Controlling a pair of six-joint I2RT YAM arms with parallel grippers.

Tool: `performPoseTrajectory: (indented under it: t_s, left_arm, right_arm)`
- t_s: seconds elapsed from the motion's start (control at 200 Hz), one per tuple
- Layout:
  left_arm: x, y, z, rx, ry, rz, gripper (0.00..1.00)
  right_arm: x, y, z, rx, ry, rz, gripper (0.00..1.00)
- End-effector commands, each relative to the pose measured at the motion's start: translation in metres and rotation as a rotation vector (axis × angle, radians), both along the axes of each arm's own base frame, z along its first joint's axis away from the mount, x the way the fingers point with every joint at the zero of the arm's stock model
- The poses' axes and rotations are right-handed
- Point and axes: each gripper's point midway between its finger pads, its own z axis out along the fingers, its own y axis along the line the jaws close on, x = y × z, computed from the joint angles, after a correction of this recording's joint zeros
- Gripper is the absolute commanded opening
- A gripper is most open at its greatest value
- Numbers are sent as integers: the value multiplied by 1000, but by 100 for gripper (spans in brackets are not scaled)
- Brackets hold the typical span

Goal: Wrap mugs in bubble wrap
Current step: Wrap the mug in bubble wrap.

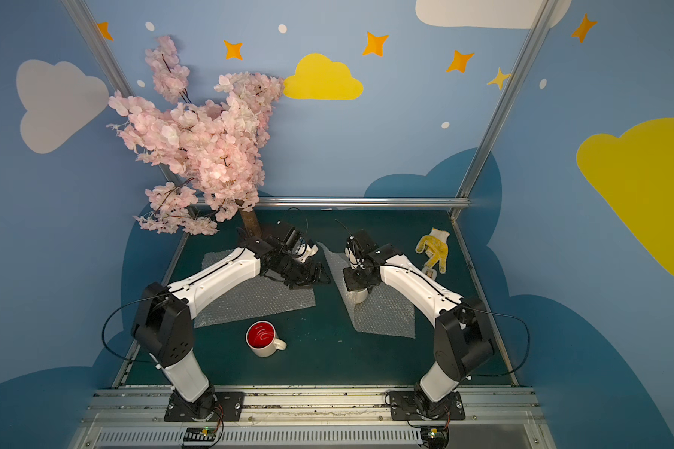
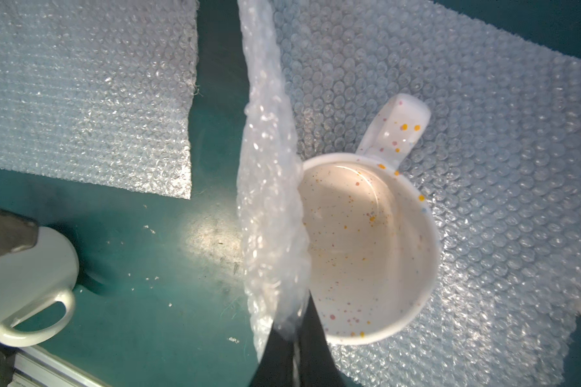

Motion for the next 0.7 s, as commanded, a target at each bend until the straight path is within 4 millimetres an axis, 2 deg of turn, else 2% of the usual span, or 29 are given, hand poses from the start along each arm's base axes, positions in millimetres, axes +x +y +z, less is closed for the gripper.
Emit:
performPoseTrajectory:
  t_s: [0.0,0.15,0.275,0.491,0.696]
  left_arm:
    - [3,-14,3,-23,5,-16,80]
    - [6,-27,-5,3,20,-14,79]
    - [12,-33,-16,34,36,12,72]
    - [20,-45,-31,67,60,42,65]
    - [34,-53,-40,100,70,99,60]
  right_arm:
    - [5,-12,2,-16,-18,-30,0]
    - [8,-12,-12,0,15,-47,0]
    - [9,-11,-20,47,49,-76,0]
    - [9,-4,-24,106,69,-101,0]
    - [9,-6,-26,136,75,-144,0]
